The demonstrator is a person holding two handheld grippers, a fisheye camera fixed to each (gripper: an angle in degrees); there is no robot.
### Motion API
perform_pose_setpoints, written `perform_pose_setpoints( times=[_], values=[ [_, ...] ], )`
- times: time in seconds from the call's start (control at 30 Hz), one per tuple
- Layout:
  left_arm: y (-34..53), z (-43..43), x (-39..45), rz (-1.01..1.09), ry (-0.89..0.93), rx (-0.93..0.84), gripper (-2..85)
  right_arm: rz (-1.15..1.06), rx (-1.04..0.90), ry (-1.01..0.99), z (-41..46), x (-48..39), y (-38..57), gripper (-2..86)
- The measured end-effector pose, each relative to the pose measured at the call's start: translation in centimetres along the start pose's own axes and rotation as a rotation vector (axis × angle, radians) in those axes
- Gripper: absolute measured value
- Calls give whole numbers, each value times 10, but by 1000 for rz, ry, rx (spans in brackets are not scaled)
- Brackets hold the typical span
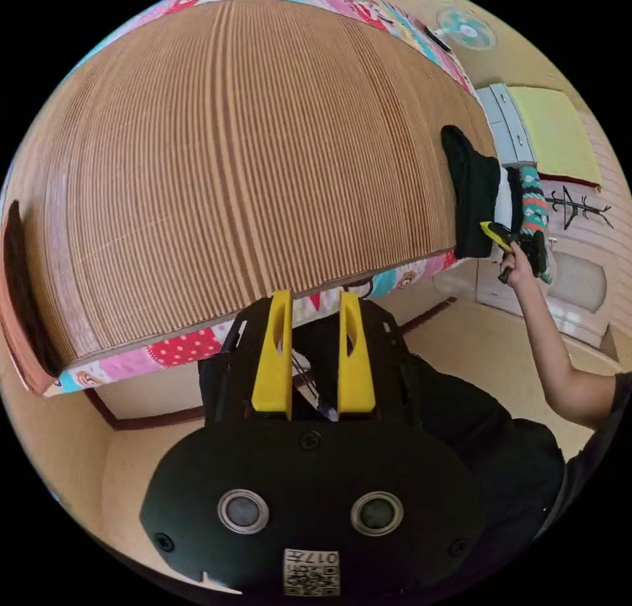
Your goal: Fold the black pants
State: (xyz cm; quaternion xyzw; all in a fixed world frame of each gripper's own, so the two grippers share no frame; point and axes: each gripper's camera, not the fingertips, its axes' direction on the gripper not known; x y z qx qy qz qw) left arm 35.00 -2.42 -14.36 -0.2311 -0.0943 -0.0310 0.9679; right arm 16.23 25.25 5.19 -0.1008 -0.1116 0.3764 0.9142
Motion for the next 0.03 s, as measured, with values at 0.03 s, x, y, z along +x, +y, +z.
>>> perform_pose_setpoints(
  times=[0.03],
  values=[
    [13, -21, -32, -99, 12, 71, 111, -34, 10, -22, 2, -26, 11, 4]
  ],
)
